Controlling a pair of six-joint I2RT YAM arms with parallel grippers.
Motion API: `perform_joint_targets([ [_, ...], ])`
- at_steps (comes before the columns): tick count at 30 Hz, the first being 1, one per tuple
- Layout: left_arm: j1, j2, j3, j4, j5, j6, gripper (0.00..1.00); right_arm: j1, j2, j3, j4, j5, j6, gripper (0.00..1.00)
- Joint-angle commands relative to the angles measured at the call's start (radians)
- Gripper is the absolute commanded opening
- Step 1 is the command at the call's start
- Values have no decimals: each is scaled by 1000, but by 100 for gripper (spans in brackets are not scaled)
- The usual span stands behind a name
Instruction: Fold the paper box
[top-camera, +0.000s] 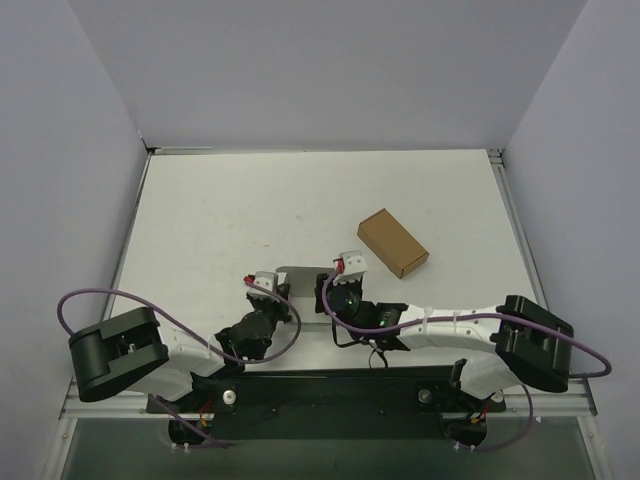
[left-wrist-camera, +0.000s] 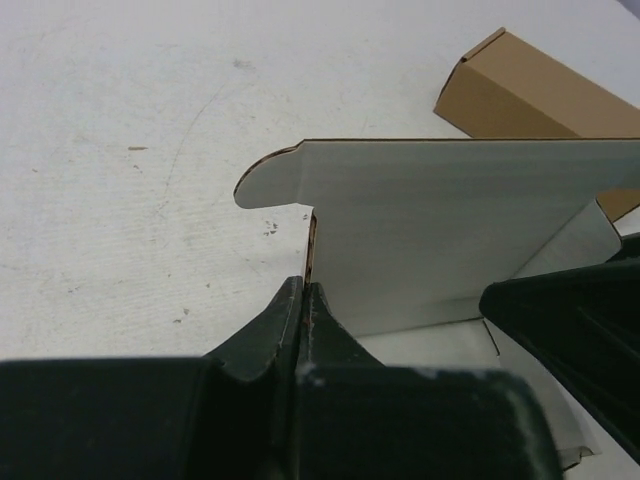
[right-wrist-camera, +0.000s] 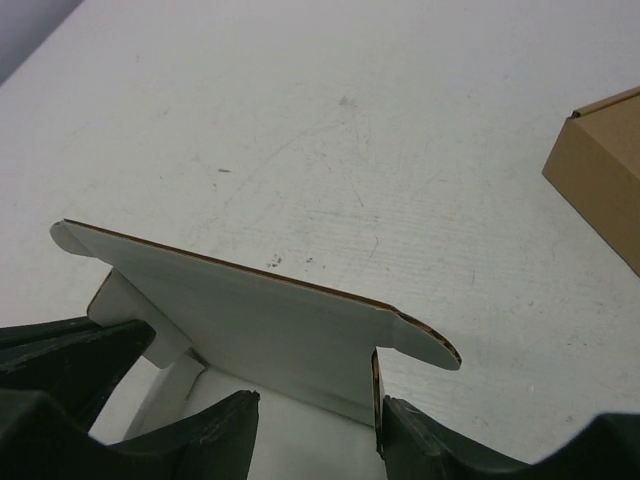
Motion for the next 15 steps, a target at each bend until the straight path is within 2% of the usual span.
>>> perform_joint_targets([
  [1, -33, -97, 33, 2, 189, -1, 14, 40, -96, 47, 66, -110, -34, 57],
  [3, -35, -157, 26, -55, 212, -1, 26, 50, -145, 41, 16, -96, -37, 61],
  [4, -33, -179, 22, -76, 241, -1, 38, 51, -162, 35, -6, -88, -33, 62],
  [6, -33, -251, 19, -168, 265, 3, 46, 53, -213, 27, -79, -68, -16, 64],
  [7, -33, -278, 16, -199, 285, -1, 55, 53, -231, 18, -104, -64, -10, 65],
  [9, -33, -367, 4, -299, 299, -9, 60, 51, -280, 7, -168, -55, 12, 68],
  [10, -33, -427, 1, -358, 313, -18, 66, 50, -294, -10, -190, -55, 13, 69],
  [15, -30, -587, -1, -533, 388, -49, 76, 33, -356, -65, -225, -73, 39, 72],
])
